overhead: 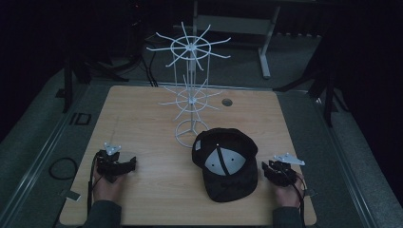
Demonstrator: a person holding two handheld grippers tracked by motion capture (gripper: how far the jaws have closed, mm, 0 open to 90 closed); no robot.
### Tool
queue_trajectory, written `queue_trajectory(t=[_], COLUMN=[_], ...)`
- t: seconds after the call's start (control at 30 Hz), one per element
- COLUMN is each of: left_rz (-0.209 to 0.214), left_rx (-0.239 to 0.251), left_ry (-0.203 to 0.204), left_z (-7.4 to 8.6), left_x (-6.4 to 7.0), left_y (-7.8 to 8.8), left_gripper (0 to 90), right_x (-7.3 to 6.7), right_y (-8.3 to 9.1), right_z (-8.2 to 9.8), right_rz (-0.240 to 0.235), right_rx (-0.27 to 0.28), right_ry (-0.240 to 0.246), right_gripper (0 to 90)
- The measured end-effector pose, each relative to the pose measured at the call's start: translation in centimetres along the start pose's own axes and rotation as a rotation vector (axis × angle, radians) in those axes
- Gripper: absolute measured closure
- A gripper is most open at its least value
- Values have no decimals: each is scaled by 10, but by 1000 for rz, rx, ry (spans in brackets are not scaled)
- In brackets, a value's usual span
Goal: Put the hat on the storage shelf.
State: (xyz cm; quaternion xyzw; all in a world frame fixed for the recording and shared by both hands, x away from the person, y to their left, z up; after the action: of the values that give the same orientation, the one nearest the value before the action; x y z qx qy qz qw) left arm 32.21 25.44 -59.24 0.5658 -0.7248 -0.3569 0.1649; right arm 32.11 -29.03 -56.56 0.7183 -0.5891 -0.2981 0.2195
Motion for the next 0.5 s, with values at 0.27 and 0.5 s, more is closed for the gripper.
queue_trajectory(t=[0.27,0.5], left_rz=[0,-1], left_rx=[0,-1], left_ry=[2,3], left_z=[0,0], left_x=[0,0], left_y=[0,0], left_gripper=[146,146], right_x=[-17,-41], right_y=[28,58], right_z=[-4,-9], right_rz=[-135,-277], right_rx=[22,73], right_ry=[50,85], right_gripper=[895,898])
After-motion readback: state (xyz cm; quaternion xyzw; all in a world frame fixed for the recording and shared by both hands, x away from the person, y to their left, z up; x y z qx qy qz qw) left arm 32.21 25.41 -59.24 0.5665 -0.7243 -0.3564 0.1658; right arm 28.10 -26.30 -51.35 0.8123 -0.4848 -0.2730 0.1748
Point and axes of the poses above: each handheld gripper's, and its own axes: y roughly backward along the jaws, z roughly out of its underside, x roughly to its right, the point moved 3 cm from there along -y, roughly forward along the jaws, and after that the axes turned 14 degrees about -y, right-handed, at the moved point
